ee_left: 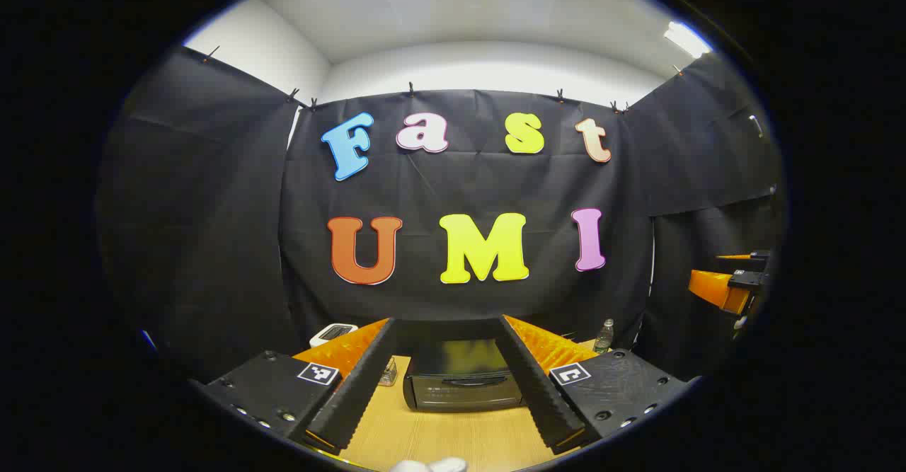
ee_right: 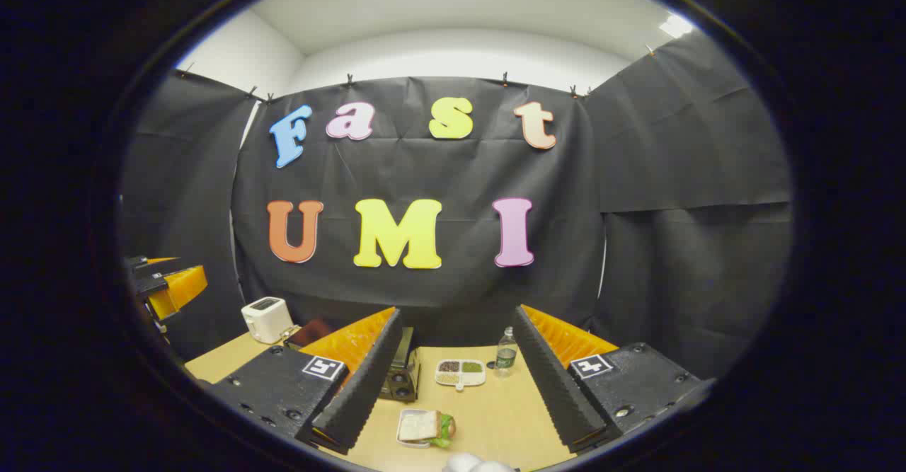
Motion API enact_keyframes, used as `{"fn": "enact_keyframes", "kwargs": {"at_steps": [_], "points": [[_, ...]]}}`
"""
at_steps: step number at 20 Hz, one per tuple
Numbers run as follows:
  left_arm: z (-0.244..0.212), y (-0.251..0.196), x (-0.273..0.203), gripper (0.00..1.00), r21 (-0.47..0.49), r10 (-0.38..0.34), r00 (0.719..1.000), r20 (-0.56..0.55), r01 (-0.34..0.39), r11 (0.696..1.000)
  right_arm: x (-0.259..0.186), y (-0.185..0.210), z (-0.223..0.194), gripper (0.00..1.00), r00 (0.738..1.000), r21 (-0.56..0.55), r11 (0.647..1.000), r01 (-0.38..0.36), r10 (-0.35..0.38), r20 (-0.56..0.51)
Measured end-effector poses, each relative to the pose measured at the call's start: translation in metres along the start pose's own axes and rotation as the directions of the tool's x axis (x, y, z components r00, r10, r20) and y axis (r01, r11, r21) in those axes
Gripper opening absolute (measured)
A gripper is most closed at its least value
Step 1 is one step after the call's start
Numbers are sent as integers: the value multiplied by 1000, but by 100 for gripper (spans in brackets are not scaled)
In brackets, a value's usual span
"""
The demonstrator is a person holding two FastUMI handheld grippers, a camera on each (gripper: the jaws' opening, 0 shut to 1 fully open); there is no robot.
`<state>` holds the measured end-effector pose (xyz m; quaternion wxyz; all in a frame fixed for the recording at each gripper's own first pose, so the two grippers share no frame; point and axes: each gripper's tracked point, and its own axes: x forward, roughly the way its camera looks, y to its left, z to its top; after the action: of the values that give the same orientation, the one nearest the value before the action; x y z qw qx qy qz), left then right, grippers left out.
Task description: Open the electric oven with the left hand, put the food in, and close the electric oven.
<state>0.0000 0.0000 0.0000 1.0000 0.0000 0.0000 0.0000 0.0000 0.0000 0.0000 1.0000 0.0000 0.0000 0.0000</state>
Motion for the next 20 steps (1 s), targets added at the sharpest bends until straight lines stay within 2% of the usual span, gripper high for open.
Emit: {"fn": "enact_keyframes", "kwargs": {"at_steps": [15, 20], "points": [[-8, 1, 21, 93, 19, 15, 1000, 3, -15, 1000, 24, 2, -4, 97, 1000, 0, 1000, -18, 18, -7], [-36, -9, 47, 93, 40, 0, 1000, 4, 0, 999, 30, -4, -11, 97, 1000, 14, 1000, -18, 18, -6]]}}
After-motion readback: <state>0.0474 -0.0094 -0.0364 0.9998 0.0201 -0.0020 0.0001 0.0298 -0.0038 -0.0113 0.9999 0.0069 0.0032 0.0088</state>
